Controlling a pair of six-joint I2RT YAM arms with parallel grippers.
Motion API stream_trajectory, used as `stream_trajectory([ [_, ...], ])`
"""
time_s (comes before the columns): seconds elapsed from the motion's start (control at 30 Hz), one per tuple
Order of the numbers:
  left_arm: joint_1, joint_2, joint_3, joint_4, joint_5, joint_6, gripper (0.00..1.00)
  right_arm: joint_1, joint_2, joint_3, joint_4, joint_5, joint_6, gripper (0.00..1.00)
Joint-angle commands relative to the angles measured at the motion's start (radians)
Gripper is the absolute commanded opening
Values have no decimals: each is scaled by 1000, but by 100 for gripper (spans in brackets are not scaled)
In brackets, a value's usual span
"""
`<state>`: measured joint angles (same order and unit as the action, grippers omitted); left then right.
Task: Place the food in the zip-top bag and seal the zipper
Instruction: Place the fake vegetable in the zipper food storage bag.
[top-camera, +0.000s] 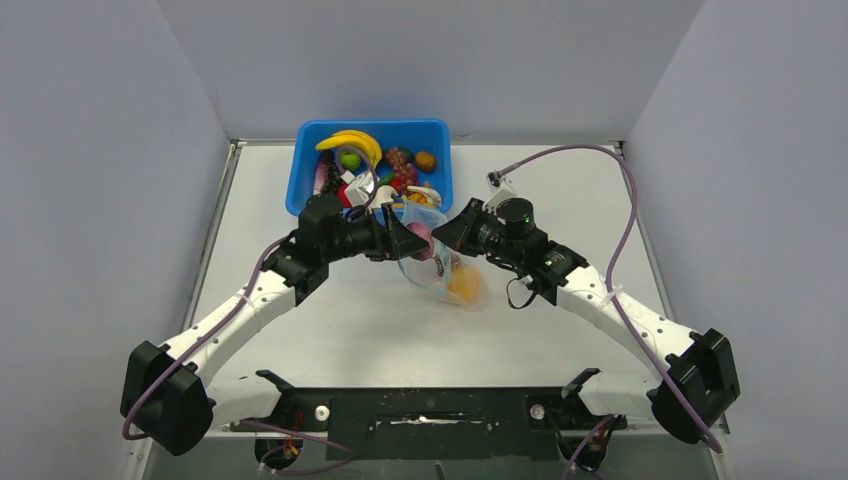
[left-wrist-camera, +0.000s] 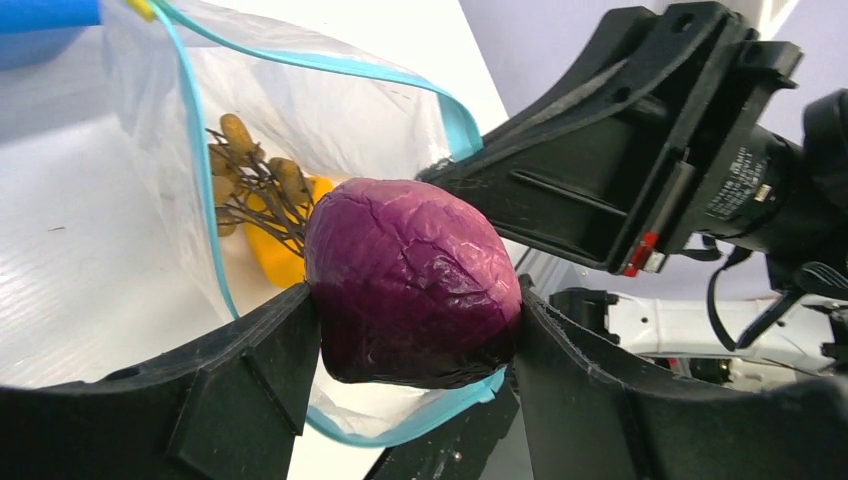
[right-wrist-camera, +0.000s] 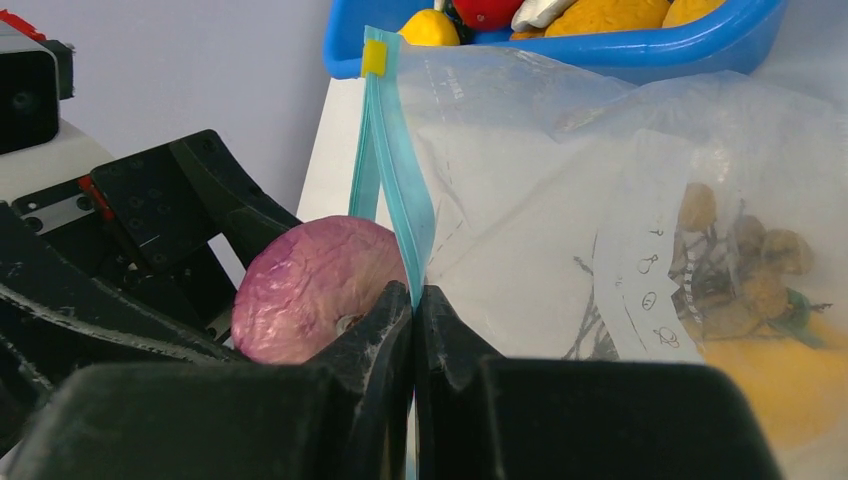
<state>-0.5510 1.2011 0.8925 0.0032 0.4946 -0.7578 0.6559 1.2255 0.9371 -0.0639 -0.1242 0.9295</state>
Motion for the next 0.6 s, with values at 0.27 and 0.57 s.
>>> stream_trajectory([
  [0.27,-7,12,38,-58,-118,52,53,10,-4,51,54,4,4,0],
  [0.57,-12,15,56,-64,-90,54,67,10,-8,42,49,3,-2,0],
])
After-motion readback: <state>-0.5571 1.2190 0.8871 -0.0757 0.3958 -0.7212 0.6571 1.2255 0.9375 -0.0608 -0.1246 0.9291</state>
